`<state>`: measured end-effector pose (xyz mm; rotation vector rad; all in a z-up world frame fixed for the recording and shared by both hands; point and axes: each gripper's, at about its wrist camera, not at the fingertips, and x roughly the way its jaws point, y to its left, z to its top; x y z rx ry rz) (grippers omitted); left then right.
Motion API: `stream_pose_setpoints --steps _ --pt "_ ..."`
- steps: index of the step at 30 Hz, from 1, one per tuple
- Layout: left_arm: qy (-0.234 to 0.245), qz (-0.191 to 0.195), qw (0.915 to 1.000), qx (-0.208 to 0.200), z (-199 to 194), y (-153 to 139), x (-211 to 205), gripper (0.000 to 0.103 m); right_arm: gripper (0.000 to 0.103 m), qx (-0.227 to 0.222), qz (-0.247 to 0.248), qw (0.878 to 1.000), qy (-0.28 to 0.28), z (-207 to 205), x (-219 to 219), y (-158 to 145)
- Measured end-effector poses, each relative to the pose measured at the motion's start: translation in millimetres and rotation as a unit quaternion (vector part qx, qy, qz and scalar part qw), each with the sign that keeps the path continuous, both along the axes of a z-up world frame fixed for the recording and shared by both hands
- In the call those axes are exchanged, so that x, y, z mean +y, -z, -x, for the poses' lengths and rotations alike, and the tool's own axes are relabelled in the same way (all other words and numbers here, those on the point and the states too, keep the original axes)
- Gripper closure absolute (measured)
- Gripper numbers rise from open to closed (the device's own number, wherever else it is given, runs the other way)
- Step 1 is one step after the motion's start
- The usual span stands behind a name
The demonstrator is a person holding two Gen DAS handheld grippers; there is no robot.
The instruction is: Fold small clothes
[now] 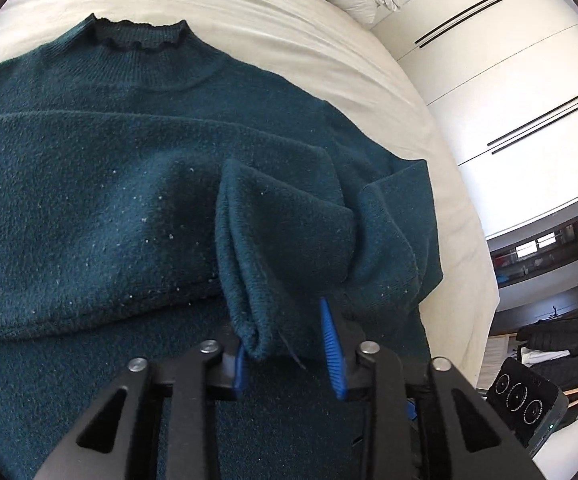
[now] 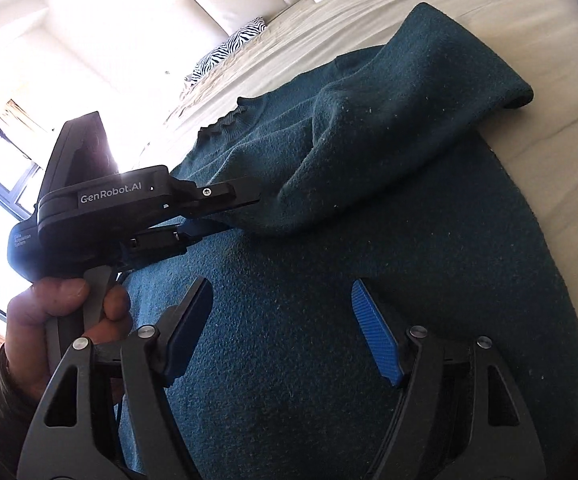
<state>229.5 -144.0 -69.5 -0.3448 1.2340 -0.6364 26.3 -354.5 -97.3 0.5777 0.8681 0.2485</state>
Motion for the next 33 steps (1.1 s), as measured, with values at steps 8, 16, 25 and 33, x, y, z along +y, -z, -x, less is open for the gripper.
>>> stream_pose_setpoints --steps 8,16,25,33 --pt "-0.011 -0.049 0.9974 -0.053 4.1 -14.9 -12.7 0.071 0.032 0.000 0.003 1.000 0.001 -5.7 3.2 2.7" --pt "-0.009 -0.063 0.9949 -0.078 1.6 -13.4 -26.6 0.092 0.032 -0.007 -0.002 1.000 -0.001 -0.9 -0.1 3.6" --pt "-0.009 -0.067 0.9774 -0.201 28.1 -71.1 -24.6 0.094 0.034 -0.005 -0.022 1.000 0.006 3.3 -10.4 1.5" --pt "-0.077 0.006 0.9633 -0.257 10.3 -127.5 41.2 0.095 0.033 -0.001 -0.133 0.989 0.062 -7.8 -48.4 0.2"
